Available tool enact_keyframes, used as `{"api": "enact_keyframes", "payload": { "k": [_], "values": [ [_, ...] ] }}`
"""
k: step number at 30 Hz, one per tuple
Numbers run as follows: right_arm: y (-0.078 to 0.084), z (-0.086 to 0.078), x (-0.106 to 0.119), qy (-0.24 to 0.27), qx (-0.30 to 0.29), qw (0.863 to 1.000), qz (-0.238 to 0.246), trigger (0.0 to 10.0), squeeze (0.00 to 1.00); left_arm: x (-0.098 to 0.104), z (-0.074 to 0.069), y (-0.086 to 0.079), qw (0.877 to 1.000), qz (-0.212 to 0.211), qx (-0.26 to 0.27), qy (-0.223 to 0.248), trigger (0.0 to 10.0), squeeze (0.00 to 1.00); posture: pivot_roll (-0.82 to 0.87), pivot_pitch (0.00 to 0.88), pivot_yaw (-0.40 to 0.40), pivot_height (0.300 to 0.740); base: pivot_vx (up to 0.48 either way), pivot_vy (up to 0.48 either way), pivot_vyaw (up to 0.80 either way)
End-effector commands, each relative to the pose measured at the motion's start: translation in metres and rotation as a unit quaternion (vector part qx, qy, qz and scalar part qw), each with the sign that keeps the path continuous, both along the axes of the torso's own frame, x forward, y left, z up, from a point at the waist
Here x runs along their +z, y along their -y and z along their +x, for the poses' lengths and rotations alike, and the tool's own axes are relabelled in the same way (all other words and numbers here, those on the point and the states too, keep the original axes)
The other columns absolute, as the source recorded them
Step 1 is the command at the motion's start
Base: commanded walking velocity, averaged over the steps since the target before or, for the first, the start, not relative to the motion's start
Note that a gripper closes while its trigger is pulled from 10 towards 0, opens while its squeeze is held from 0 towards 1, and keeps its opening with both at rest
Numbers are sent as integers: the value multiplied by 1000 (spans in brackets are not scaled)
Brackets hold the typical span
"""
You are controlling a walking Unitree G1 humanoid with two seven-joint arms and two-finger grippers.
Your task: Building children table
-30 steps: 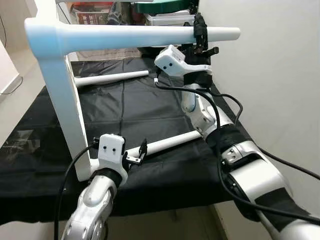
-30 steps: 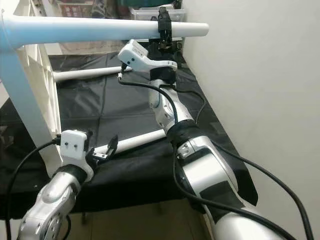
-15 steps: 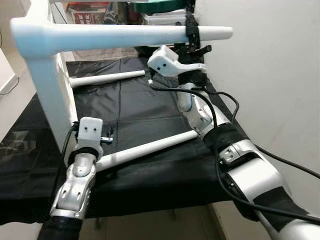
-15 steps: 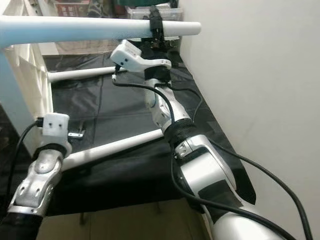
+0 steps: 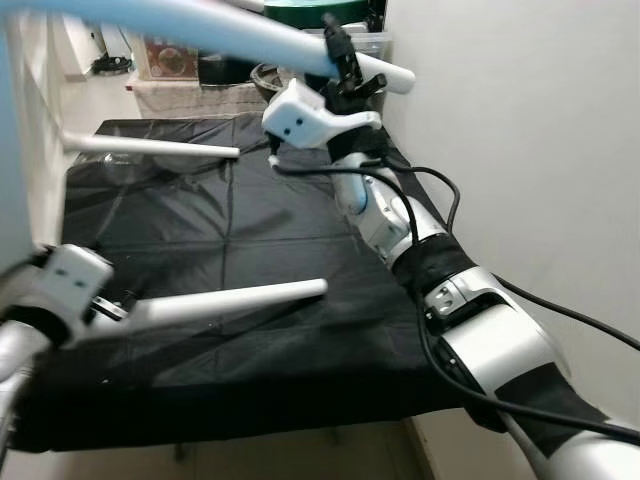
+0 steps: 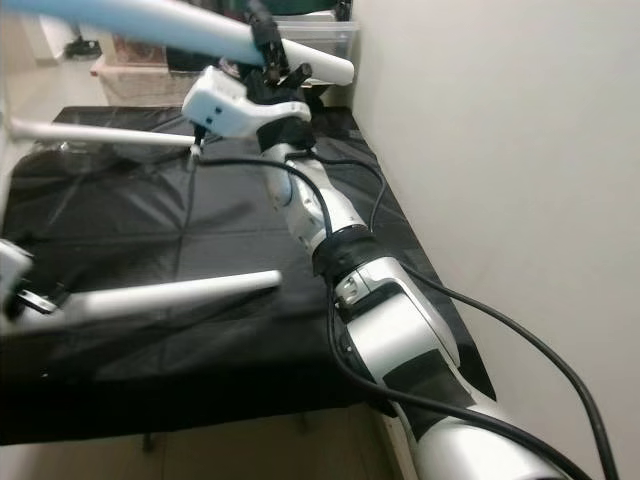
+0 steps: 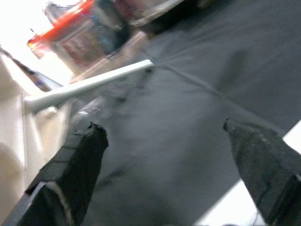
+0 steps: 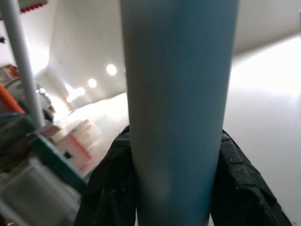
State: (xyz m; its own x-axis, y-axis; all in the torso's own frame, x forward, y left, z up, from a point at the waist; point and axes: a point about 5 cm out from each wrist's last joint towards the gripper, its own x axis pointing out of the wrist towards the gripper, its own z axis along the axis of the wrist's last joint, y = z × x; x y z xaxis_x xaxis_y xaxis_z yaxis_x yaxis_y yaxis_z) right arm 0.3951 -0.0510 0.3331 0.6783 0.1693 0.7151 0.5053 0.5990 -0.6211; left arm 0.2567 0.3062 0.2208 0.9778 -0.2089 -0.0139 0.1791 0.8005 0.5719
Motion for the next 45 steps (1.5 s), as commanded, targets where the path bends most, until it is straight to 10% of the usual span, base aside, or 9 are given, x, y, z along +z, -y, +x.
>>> {"api": "enact_keyframes", "payload": {
  "k": [1, 17, 24, 26, 30, 38, 40, 42, 45],
  "values": [
    [67, 20, -48, -129, -118, 982, 66, 0, 0, 21, -18, -51, 998, 29, 46, -41, 10000, 0, 145, 51, -4, 740, 0, 0, 0],
    [76, 24, -84, -261, -94, 938, 208, 0, 0, 117, 8, -108, 939, 306, 133, -79, 10000, 0, 161, 44, 13, 740, 0, 0, 0],
    [88, 22, -122, -367, -95, 861, 339, 0, 0, 168, 14, -118, 785, 556, 273, -23, 10000, 0, 168, 60, 45, 740, 0, 0, 0],
    [88, 22, -122, -367, -95, 861, 339, 0, 0, 168, 14, -118, 785, 556, 273, -23, 10000, 0, 168, 60, 45, 740, 0, 0, 0],
    [81, 15, -154, -445, -81, 780, 433, 0, 0, 176, 40, -84, 723, 664, 191, 18, 10000, 0, 175, 59, 46, 740, 0, 0, 0],
    [62, 5, -179, -487, -41, 667, 562, 0, 0, 151, 72, -37, 734, 674, 54, 61, 10000, 0, 170, 60, 54, 740, 0, 0, 0],
    [52, 1, -187, -495, -28, 629, 599, 2431, 0, 124, 85, -10, 778, 623, -30, 76, 10000, 0, 164, 59, 52, 740, 0, 0, 0],
    [46, 0, -188, -506, -12, 627, 592, 10000, 0, 99, 92, 10, 777, 616, -95, 92, 10000, 0, 162, 59, 46, 740, 0, 0, 0],
    [41, -2, -189, -516, -1, 621, 590, 10000, 0, 68, 94, 34, 775, 600, -168, 107, 10000, 0, 162, 59, 46, 740, 0, 0, 0]
  ]
}}
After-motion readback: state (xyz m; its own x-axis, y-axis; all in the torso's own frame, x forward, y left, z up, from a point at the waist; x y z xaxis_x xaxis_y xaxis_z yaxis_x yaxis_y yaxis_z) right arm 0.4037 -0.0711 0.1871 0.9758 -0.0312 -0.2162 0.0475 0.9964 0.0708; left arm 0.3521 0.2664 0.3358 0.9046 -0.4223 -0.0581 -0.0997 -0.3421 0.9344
